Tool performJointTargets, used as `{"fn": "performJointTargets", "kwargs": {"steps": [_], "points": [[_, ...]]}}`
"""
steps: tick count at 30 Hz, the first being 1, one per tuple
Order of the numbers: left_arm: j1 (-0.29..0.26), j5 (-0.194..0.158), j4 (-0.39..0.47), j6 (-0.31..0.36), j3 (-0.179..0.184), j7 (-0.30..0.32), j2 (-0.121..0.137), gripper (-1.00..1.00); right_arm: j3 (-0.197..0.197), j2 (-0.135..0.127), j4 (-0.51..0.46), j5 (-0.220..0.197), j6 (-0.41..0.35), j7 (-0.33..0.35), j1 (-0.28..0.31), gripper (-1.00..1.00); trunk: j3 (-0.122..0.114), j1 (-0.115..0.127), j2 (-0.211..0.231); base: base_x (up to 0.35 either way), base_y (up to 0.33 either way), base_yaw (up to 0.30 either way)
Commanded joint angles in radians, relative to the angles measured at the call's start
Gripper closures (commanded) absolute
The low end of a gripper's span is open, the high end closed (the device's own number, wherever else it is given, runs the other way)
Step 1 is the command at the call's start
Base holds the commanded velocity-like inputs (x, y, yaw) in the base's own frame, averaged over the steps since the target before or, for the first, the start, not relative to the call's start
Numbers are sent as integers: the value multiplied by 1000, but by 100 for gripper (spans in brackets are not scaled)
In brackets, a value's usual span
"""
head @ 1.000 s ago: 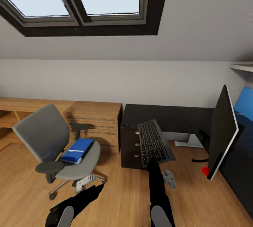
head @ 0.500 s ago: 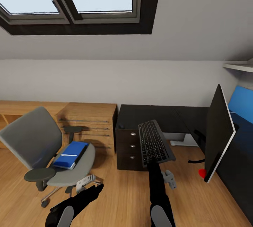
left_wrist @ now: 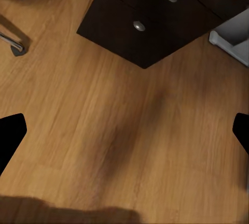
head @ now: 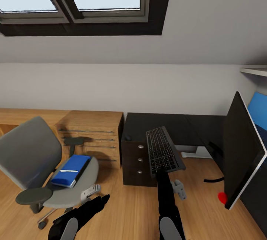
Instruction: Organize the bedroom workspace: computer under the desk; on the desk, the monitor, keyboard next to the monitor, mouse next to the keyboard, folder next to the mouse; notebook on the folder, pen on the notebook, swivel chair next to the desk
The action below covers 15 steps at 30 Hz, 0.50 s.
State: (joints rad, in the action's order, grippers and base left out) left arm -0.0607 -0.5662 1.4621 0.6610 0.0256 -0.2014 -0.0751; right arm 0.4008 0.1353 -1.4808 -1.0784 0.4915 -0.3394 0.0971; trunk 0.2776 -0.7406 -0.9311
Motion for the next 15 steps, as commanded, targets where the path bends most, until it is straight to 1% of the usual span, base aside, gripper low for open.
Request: {"fn": "performJointTargets", "kwargs": {"steps": [1,10,15], "points": [[-1,-11,1,3,0,-9,0,-100,2,0,-1,-5,6,0,1,100,1,-1,-1,325,0,0],[-1,-11,3,3,1,-9,0,-100,0,1,1,-5,5,0,1,100,1,-1,-1,325,0,0],[-1,-11,2,3,2,-10,0,-100,-15,1,2,-5,5,0,1,100,1,-1,-1,253,0,0]]}}
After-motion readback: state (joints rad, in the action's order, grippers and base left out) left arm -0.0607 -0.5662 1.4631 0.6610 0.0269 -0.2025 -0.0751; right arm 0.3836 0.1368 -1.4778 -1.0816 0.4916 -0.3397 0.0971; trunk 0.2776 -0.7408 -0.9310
